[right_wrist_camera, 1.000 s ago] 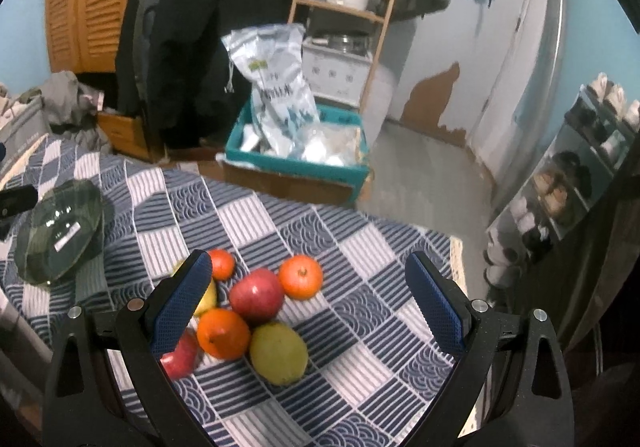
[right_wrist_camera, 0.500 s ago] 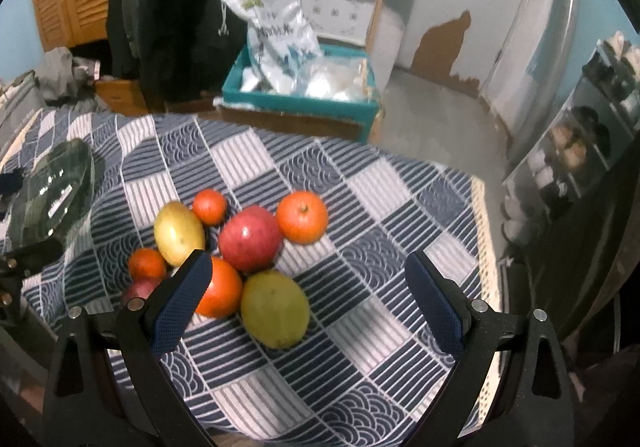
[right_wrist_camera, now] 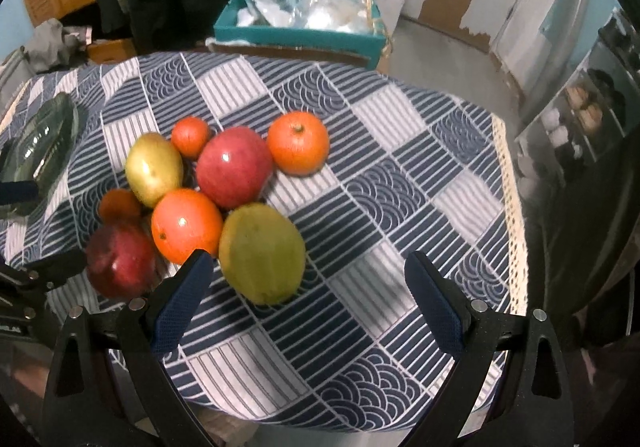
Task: Organize fruits
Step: 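Move both tools down toward the fruit pile, then grasp the red apple with the left tool while the right tool grasps the pomelo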
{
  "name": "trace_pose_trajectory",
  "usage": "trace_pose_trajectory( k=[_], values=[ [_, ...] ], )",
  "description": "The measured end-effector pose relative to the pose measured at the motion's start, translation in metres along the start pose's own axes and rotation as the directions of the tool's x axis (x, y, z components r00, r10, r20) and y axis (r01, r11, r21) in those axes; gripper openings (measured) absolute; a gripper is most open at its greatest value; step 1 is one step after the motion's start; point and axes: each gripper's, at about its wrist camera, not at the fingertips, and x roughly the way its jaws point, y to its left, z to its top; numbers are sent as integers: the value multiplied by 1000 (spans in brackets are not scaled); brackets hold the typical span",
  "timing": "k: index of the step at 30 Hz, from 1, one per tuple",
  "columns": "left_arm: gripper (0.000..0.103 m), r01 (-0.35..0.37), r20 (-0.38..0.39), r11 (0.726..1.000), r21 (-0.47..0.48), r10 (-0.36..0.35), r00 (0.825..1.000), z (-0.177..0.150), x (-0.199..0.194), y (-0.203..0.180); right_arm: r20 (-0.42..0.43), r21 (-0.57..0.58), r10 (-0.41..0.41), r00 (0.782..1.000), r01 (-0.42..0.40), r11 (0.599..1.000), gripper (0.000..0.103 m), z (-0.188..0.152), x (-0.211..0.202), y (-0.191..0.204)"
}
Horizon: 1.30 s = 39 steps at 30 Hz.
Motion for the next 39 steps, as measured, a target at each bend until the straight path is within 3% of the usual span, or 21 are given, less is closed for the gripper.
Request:
trace_pose_trajectory(
  k=[11,15,20,29,33,36,39],
  values=[
    [101,34,-94,999,-2,-34,995,0,37,-13,-57,-3,23,998,-24,1000,95,-5,19,-2],
    [92,61,-122,998,-12,-62,991,1,49,-13,-75,-11,39,996,-40,999,95,-4,27,0],
    [89,101,-148,994,-31,-104,983,3,61,-12,-108,-46,51,993,-57,997,95,-2,42,7],
    [72,164,-142,986,-36,-168,976,12,68,-18,-161,-71,93,983,-106,992,95,1,69,12],
    [72,170,-135,985,-30,-172,976,13,71,-21,-185,-78,114,976,-130,988,95,1,81,14],
    [72,176,-130,984,-22,-177,975,11,70,-22,-201,-77,135,970,-153,985,89,1,88,15],
    [72,184,-126,983,-16,-184,975,9,67,-19,-214,-61,182,960,-199,978,75,1,95,15]
  ],
)
